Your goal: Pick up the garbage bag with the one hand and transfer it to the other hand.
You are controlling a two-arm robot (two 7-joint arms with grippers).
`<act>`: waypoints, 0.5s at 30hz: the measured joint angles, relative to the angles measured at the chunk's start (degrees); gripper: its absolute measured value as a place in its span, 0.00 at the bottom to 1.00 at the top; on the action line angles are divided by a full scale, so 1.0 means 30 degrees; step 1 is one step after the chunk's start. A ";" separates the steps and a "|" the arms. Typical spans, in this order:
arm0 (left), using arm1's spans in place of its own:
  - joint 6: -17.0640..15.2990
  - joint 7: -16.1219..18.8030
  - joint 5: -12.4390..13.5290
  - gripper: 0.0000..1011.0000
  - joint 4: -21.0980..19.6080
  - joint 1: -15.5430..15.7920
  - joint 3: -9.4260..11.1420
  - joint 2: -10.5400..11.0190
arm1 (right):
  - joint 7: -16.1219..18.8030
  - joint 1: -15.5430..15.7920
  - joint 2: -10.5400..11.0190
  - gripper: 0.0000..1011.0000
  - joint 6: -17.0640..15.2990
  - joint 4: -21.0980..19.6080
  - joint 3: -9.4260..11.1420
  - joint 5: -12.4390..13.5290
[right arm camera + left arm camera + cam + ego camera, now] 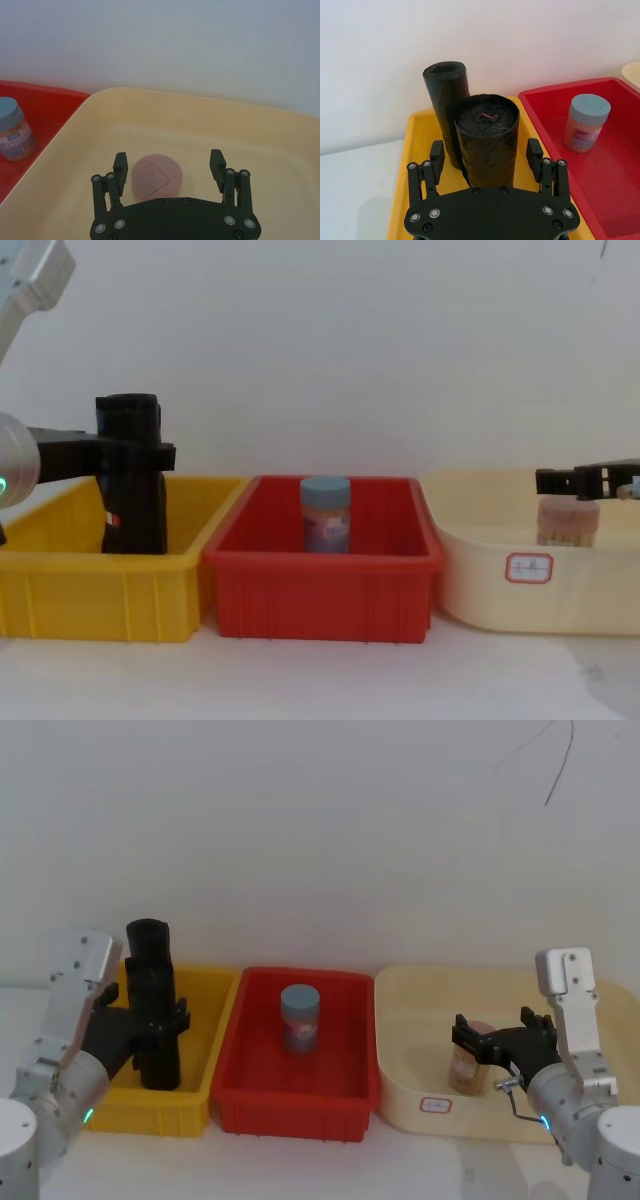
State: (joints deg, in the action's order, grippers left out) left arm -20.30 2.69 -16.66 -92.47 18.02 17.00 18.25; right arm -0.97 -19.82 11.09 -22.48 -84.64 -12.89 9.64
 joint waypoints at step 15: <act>0.0470 -0.0348 0.0755 0.99 0.1362 0.1118 0.0521 -0.0356 | 0.0000 0.0001 0.0000 0.99 0.0001 -0.0001 0.0000 -0.0001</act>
State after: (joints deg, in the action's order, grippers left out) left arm -18.88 1.65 -14.39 -88.39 21.37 18.57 17.18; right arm -0.97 -19.82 11.09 -22.48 -84.64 -12.89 9.64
